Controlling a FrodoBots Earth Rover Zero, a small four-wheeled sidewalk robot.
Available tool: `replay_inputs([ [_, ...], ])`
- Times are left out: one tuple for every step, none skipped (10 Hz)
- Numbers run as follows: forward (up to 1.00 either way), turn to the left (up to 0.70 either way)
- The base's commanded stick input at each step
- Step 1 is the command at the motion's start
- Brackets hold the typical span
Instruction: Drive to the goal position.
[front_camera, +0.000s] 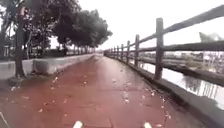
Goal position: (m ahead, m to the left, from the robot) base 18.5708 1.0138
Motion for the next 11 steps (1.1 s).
replay_inputs([
  [0.50,0.00],
  [0.50,0.00],
  [0.50,0.00],
  [0.50,0.00],
  [0.50,0.00],
  [0.50,0.00],
  [0.50,0.00],
  [0.50,0.00],
  [0.50,0.00],
  [0.50,0.00],
  [0.50,0.00],
])
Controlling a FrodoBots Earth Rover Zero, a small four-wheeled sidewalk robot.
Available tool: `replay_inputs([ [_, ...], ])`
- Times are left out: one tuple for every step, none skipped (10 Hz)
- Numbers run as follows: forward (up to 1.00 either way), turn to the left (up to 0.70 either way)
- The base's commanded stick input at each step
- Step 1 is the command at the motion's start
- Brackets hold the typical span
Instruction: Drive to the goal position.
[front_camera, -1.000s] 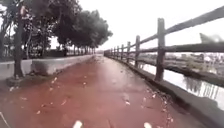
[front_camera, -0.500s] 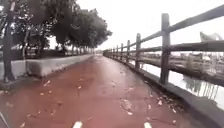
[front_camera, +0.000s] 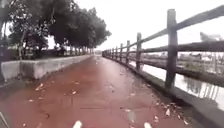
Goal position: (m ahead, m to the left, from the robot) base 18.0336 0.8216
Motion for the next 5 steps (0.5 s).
replay_inputs([
  [0.50,0.00],
  [0.50,0.00],
  [0.50,0.00],
  [0.50,0.00],
  [0.50,0.00],
])
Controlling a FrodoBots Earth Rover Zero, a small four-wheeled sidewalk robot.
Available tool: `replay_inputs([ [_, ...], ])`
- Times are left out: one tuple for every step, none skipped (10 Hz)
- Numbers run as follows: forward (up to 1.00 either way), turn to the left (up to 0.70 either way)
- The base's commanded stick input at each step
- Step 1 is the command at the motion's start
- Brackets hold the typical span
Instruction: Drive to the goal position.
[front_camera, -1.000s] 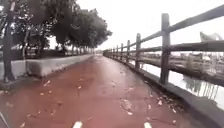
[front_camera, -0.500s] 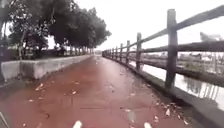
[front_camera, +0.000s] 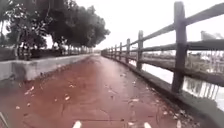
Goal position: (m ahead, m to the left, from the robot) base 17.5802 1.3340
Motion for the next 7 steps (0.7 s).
replay_inputs([
  [0.50,0.00],
  [0.50,0.00],
  [0.50,0.00],
  [0.50,0.00],
  [0.50,0.00],
  [0.50,0.00],
  [0.50,0.02],
])
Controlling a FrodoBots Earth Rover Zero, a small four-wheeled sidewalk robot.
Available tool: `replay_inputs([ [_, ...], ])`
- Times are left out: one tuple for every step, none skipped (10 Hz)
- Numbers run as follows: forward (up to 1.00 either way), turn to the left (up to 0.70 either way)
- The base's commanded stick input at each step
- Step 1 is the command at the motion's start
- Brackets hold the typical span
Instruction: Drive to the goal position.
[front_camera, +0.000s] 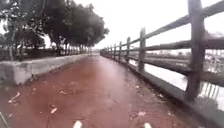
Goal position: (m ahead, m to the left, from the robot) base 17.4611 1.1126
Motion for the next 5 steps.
replay_inputs([
  [0.50,0.22],
  [0.50,0.42],
  [0.50,0.50],
  [0.50,0.50],
  [0.50,0.48],
])
